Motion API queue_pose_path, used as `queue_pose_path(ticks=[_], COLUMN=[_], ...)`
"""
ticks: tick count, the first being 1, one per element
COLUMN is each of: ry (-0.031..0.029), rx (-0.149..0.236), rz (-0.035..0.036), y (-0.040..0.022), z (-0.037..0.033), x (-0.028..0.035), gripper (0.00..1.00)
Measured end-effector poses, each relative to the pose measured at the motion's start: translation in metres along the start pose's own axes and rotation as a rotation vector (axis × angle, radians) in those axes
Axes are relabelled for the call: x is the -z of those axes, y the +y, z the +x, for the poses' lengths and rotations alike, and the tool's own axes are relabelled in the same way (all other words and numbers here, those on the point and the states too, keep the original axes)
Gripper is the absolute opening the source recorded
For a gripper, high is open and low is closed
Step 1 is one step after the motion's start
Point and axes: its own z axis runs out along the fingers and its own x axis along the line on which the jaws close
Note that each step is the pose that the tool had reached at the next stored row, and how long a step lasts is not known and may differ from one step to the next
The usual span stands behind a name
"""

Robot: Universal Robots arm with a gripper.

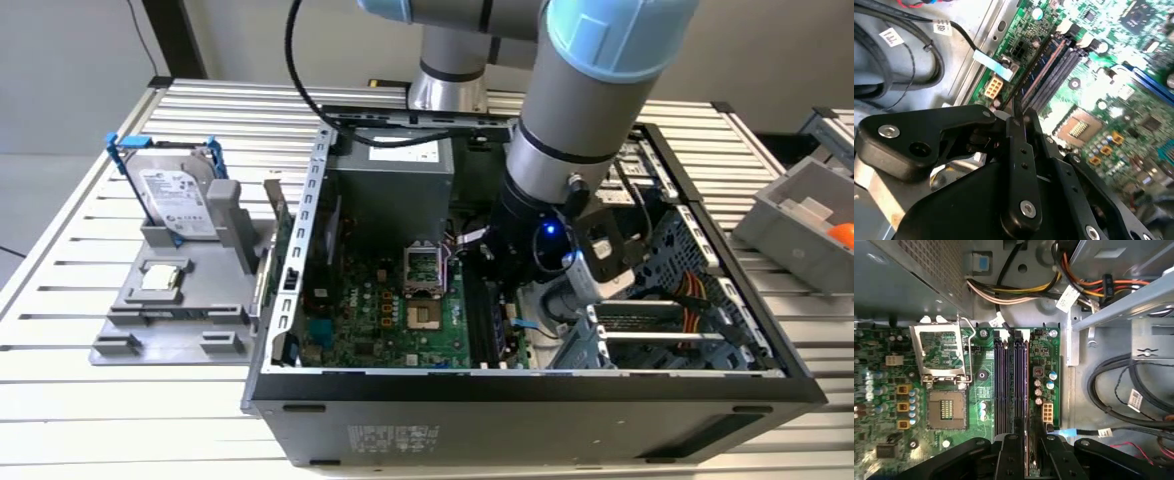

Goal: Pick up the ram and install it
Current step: 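Insert the ram into the slot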

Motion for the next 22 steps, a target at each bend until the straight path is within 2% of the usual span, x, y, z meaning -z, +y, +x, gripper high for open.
queue_pose_path(ticks=[1,2,5,6,22], ry=[0.0004,0.0005,0.0005,0.0005,0.0006], rx=[0.000,0.000,0.000,0.000,0.002], rz=[0.0000,0.0001,0.0000,0.0001,0.0001], y=[0.0001,0.0000,-0.0003,-0.0004,-0.0025], z=[0.0000,0.0000,0.0000,0.0000,0.0000], x=[0.0045,0.0057,0.0058,0.0059,0.0078], gripper=[1.00,1.00,1.00,0.00,0.00])
